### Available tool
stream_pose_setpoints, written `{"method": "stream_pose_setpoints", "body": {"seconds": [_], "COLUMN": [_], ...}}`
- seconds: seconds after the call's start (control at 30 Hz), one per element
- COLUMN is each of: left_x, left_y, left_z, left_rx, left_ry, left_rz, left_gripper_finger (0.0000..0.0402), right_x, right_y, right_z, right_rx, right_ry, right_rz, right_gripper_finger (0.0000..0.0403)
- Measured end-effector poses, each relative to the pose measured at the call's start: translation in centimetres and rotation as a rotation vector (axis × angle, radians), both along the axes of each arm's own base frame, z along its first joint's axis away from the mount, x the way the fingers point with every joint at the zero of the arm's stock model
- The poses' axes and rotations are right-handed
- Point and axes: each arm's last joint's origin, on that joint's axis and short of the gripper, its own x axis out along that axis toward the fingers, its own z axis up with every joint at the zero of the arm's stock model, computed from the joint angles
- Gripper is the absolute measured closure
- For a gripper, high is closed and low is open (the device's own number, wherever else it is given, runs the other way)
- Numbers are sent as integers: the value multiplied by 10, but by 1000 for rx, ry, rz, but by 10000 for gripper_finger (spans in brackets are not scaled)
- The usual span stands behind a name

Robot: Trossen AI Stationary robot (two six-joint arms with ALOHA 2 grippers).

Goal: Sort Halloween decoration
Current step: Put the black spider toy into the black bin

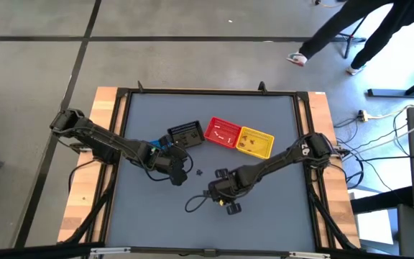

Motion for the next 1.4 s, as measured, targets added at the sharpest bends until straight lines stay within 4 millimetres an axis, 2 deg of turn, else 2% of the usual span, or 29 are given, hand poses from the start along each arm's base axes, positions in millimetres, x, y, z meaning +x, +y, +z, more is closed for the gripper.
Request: {"method": "stream_pose_setpoints", "body": {"seconds": [0.27, 0.4, 0.63, 0.8, 1.1, 1.4], "left_x": [0, 0, 4, 11, 32, 60], "left_y": [0, 0, -3, -5, -9, -5], "left_z": [0, 0, 2, 7, 3, -29], "left_rx": [26, 23, -53, -74, -144, -221], "left_ry": [18, 18, -24, -114, -164, -145], "left_rz": [-37, -38, -52, -65, -288, -425], "left_gripper_finger": [279, 279, 279, 279, 279, 279], "right_x": [17, 26, 22, 19, -1, -22], "right_y": [-6, -7, -11, -14, -13, 4], "right_z": [22, 40, 79, 97, 99, 99], "right_rx": [-78, -105, -182, -263, -352, -398], "right_ry": [-101, -144, -23, 14, 181, 208], "right_rz": [1, -6, -11, -24, 13, 76], "right_gripper_finger": [343, 343, 343, 343, 343, 343]}}
